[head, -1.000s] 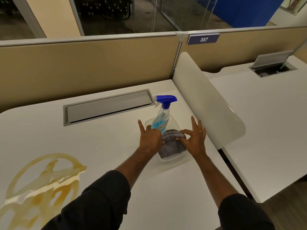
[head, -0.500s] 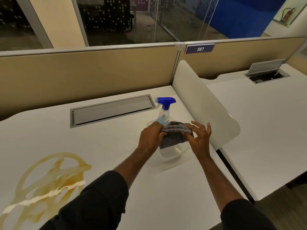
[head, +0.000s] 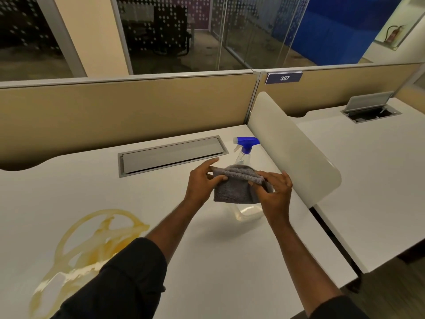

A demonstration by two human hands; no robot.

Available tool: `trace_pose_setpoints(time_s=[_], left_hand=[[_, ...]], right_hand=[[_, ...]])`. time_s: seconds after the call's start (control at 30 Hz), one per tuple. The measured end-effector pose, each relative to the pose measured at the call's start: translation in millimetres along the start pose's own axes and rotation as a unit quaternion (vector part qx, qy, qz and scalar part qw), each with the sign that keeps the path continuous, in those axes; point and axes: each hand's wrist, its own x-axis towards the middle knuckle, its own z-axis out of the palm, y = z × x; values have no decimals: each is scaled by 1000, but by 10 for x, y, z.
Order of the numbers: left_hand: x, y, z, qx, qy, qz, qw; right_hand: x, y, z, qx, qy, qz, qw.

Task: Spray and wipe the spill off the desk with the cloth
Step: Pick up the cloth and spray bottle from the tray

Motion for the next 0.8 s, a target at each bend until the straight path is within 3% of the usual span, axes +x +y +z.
trace_pose_setpoints(time_s=[0.27,0.43,0.8], left_hand=[[-498,-274,-770,-107,47,-70,991],[-899,-374,-1270,-145,75,-79,983],[-1476,-439,-2191,-231,265,-69,934]], right_hand=[[-600,-885,469,53,3,91,994],[-965,-1479,738,102,27,102,989],[-1773,-2788,1187,209,0,106,972]])
